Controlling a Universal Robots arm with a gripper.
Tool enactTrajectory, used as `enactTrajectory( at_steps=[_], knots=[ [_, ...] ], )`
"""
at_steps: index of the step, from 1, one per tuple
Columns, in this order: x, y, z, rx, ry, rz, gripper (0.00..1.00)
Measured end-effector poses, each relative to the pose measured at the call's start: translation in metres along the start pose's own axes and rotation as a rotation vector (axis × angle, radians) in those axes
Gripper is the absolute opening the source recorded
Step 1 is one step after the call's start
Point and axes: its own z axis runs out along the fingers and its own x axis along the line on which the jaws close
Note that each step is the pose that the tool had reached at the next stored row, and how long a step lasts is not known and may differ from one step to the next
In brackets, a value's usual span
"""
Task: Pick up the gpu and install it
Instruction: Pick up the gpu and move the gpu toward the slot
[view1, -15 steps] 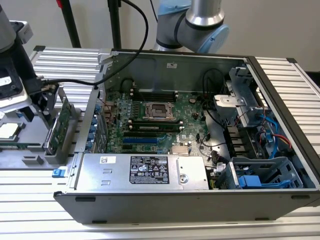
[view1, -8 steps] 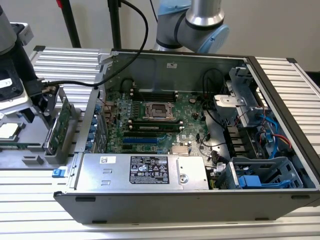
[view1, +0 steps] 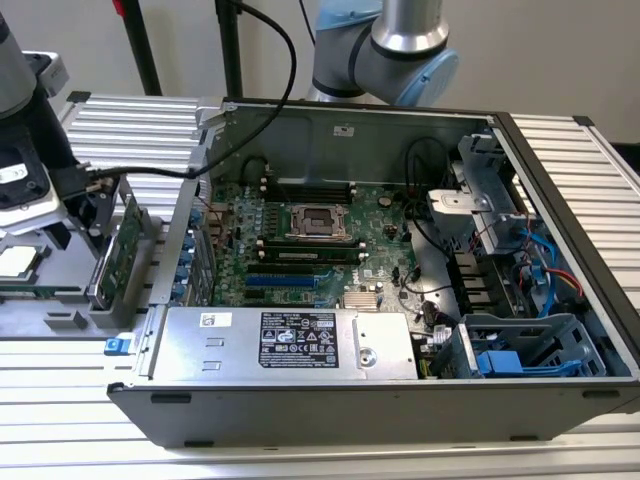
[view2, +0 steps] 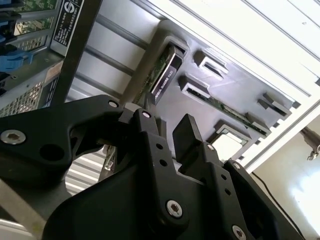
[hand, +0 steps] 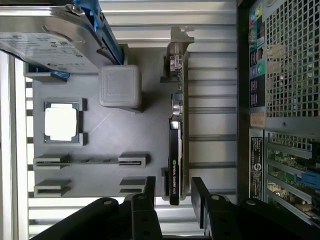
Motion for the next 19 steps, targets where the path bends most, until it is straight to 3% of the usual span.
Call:
enactTrajectory(
  at_steps=[19],
  knots=[
    [-0.0096, 0.0006, 0.0058, -0.0001, -0.0003, 0.004, 1.0]
  ],
)
